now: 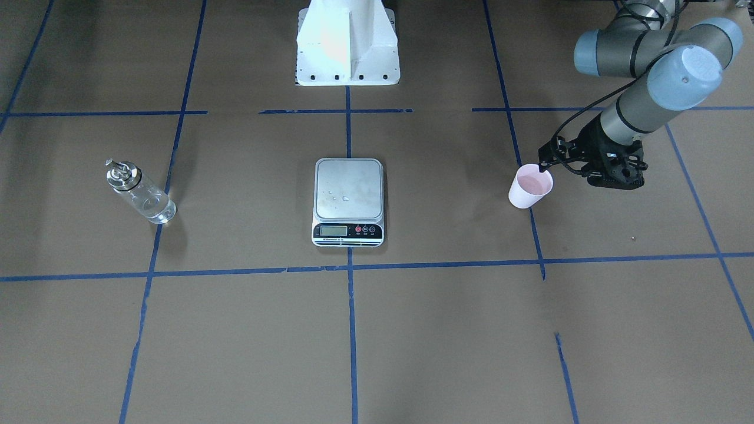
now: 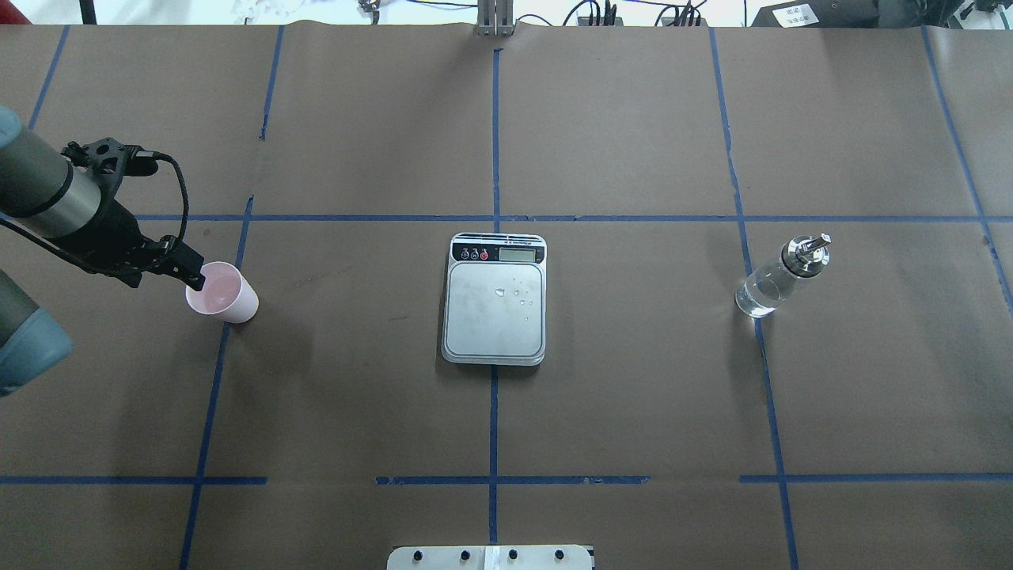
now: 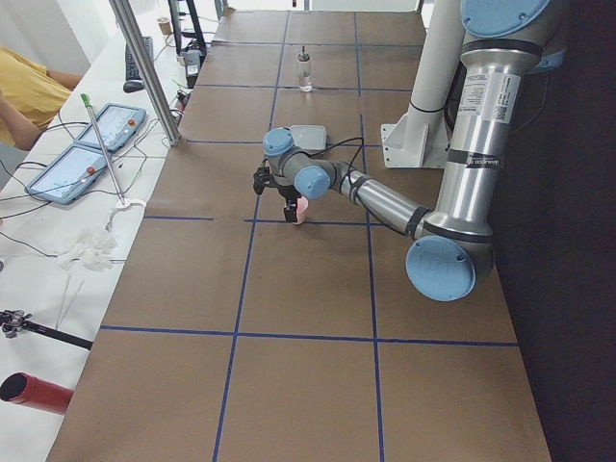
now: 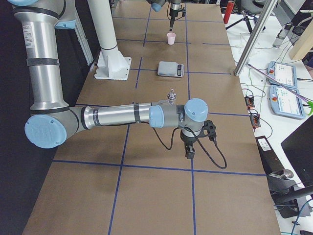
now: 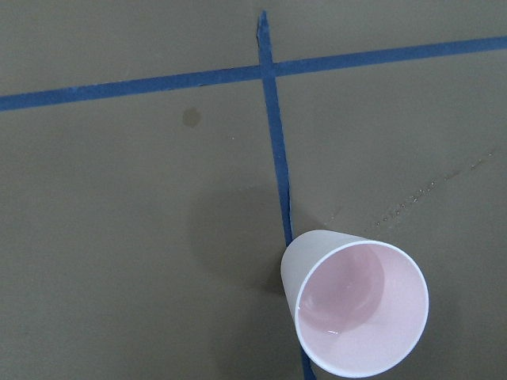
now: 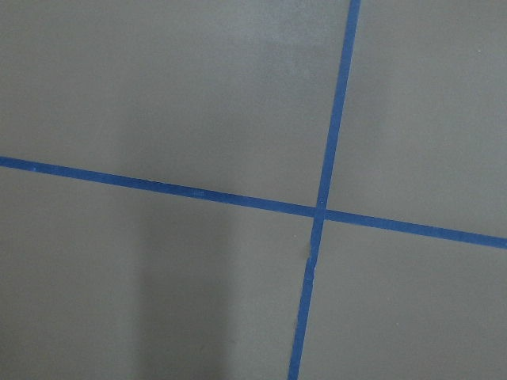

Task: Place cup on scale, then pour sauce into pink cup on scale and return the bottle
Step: 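Reach the left gripper to the pink cup and grasp it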

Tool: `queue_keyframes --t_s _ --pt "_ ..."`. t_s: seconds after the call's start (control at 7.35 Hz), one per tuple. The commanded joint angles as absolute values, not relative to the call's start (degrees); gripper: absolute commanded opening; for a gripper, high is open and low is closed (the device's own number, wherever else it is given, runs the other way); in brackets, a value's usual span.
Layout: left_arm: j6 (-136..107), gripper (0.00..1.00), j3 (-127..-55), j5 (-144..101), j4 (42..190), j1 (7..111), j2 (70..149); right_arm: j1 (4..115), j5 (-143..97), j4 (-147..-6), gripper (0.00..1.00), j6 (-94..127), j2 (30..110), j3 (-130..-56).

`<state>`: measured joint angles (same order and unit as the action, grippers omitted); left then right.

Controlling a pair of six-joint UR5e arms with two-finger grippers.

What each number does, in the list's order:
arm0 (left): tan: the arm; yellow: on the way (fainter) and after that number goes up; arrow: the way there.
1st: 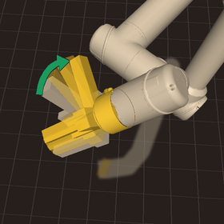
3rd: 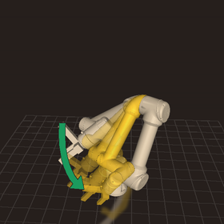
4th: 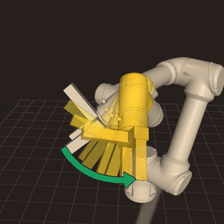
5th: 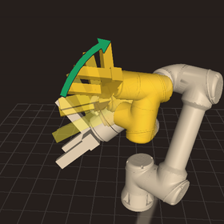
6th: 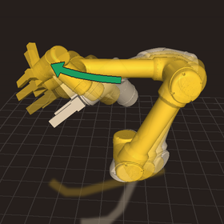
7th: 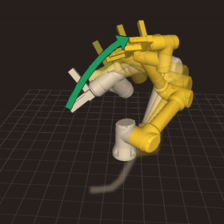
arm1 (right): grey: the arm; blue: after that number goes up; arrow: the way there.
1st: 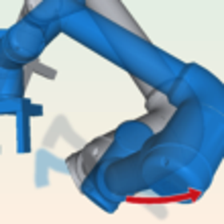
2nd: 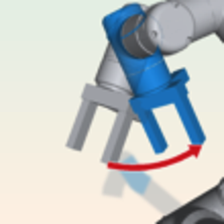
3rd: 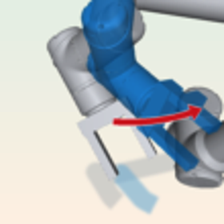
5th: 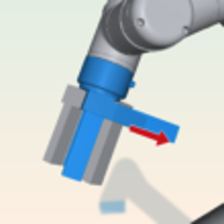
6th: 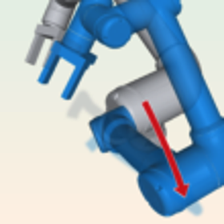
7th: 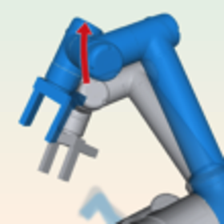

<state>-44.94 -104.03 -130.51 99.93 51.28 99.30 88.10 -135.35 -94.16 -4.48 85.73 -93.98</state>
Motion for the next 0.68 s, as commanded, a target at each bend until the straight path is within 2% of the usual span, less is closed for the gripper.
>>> queue_keyframes --t_s 0.0,0.41,0.54 --pt "-46.76 0.99 -103.54 -128.76 99.93 49.92 99.67 88.07 -135.44 -94.22 1.00 -4.48 85.69 -94.04" --pt "-46.85 0.94 -101.34 -128.76 101.51 49.57 99.84 88.07 -135.35 -94.13 1.00 -4.40 85.69 -93.95" --pt "-46.76 0.89 -100.90 -128.85 101.51 49.40 100.19 88.07 -135.35 -94.22 1.00 -4.39 85.78 -93.96"
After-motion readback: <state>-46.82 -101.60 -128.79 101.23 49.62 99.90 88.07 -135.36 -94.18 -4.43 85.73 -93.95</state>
